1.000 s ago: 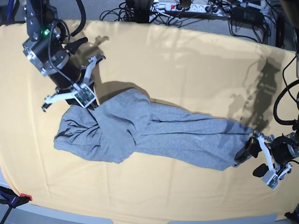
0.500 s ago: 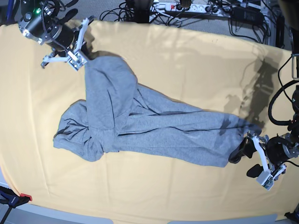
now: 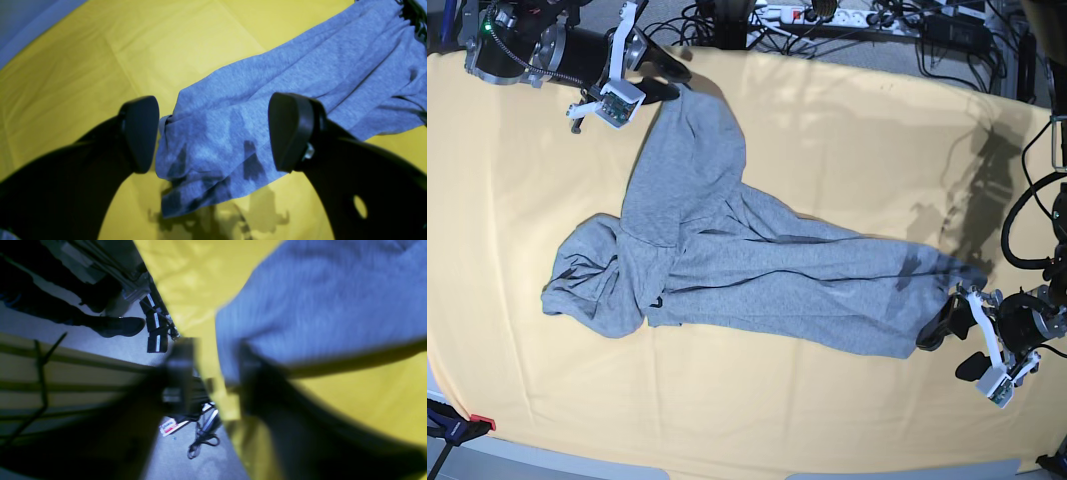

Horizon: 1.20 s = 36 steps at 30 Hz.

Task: Layout the t-shirt on the table in an organized manner, then fold the t-shirt properly
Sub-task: 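Lift a shirt flap with the right gripper and lay it flat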

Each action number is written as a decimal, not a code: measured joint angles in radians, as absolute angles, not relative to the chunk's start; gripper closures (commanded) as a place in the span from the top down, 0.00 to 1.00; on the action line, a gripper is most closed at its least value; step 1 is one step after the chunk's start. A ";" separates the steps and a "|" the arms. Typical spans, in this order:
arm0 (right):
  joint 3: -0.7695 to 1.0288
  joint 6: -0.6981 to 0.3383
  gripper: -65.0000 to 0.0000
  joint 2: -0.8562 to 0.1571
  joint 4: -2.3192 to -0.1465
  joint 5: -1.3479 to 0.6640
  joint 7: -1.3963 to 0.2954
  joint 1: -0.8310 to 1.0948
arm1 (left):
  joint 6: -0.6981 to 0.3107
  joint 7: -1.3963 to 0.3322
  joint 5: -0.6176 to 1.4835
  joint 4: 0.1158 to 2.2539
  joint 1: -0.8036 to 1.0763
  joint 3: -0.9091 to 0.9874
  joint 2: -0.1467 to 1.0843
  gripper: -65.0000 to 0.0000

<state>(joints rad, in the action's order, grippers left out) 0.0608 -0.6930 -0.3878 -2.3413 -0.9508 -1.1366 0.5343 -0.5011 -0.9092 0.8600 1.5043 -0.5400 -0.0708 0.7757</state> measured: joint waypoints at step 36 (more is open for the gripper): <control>0.061 -0.690 0.06 -0.268 -1.694 -0.796 -1.000 -0.025 | -0.505 -0.916 0.864 1.504 -0.540 -0.071 0.775 0.76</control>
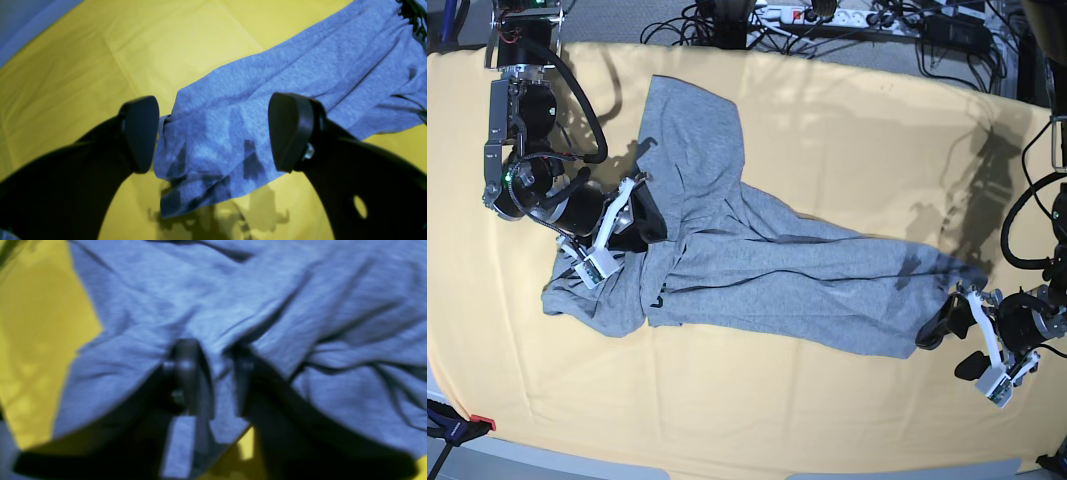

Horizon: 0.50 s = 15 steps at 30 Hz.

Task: Layout the t-shirt on the table in an organized manner, then fold the t-shirt properly
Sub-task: 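Lift a shirt flap with the right gripper and lay it flat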

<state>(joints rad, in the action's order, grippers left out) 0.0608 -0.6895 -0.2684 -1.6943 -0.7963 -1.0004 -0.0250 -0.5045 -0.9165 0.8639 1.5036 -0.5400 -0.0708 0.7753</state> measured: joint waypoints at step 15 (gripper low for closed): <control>0.252 -0.693 0.00 -0.277 -2.259 -0.846 -1.194 0.172 | -0.505 -0.915 0.863 1.504 -0.538 -0.071 0.775 0.76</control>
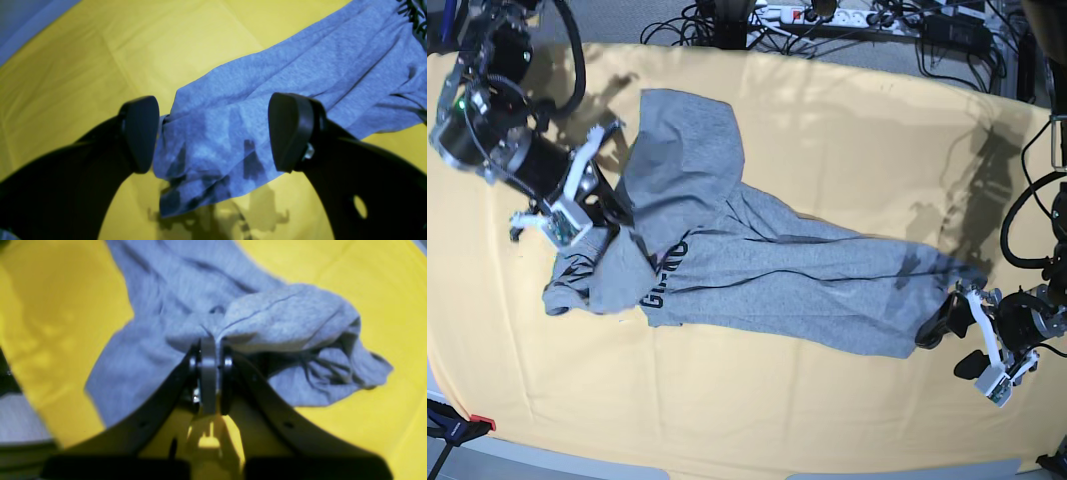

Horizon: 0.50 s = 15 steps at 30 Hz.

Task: Layout the t-shirt on the table in an organized manner, then fold the t-shirt properly
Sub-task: 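Lift a shirt flap with the right gripper and lay it flat, then grasp the shirt with the right gripper and drag it toward the table edge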

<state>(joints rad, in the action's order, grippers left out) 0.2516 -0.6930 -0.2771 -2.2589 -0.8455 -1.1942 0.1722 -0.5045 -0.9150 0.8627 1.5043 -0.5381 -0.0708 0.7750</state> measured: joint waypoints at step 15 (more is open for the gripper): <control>0.530 -0.625 0.00 -0.271 -2.342 -0.874 -1.147 0.418 | -0.505 -0.916 0.873 1.504 -0.538 -0.071 0.776 0.76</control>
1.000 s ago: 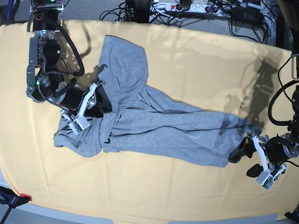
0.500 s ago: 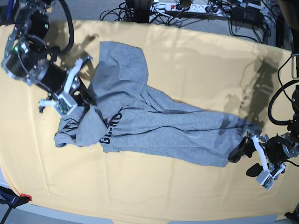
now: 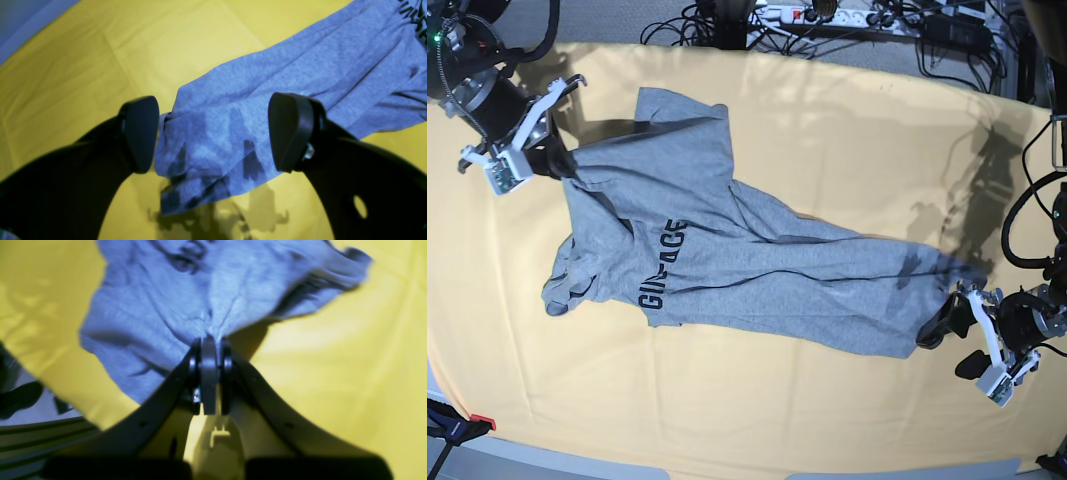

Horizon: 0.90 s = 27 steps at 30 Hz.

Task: Layout the t-shirt on the table in an organized manner, then fold the t-shirt properly
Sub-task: 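Grasp the shirt with the right gripper and drag it toward the table edge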

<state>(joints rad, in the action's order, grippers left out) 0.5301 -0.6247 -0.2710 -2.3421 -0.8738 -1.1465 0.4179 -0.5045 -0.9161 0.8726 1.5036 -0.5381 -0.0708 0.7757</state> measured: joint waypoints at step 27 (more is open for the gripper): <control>0.014 -0.700 0.00 -0.302 -1.682 -0.680 -0.816 -0.316 | -0.509 -0.921 0.887 1.504 -0.474 -0.071 0.763 0.76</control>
